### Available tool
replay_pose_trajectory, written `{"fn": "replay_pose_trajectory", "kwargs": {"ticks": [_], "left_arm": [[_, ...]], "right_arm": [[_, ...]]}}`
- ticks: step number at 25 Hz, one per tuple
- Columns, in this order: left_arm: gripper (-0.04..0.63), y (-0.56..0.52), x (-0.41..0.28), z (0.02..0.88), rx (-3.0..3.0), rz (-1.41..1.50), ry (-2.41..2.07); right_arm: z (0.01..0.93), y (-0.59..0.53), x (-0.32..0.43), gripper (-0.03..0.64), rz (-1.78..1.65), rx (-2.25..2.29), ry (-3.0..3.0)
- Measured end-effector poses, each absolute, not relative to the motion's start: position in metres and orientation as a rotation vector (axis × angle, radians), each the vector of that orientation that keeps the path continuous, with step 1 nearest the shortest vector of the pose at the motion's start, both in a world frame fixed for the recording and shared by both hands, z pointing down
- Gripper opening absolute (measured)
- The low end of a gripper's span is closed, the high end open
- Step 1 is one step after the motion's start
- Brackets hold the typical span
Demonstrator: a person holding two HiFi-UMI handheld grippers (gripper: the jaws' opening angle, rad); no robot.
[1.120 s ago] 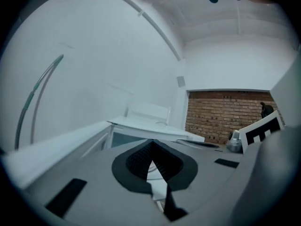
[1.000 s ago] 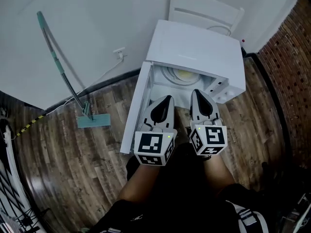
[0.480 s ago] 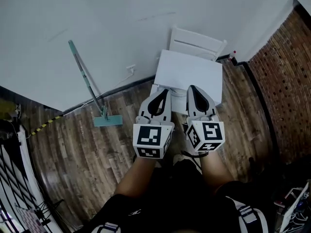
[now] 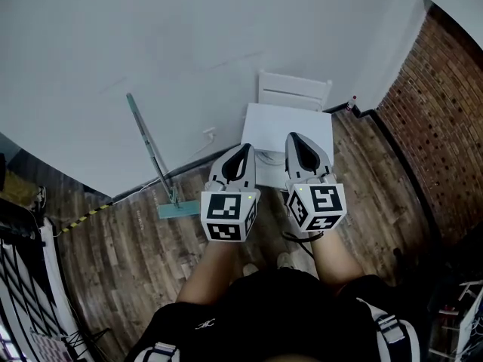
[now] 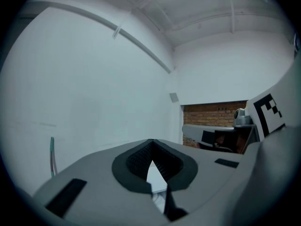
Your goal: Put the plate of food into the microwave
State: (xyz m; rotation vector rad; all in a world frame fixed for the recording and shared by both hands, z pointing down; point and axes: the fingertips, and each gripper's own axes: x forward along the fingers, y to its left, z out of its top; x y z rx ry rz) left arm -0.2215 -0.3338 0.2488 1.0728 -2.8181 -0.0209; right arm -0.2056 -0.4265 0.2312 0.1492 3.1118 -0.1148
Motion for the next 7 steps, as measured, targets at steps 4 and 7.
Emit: {"fn": "replay_pose_trajectory", "kwargs": {"ticks": [4, 7], "left_arm": [[-0.002, -0.333, -0.205, 0.245, 1.074, 0.009, -2.835], [-0.002, -0.337, -0.198, 0.237, 1.086, 0.009, -2.847]], "right_arm": [[0.229, -0.422, -0.187, 0.012, -0.104, 0.162, 3.107], [0.228, -0.422, -0.179, 0.012, -0.082, 0.162, 3.114]]}}
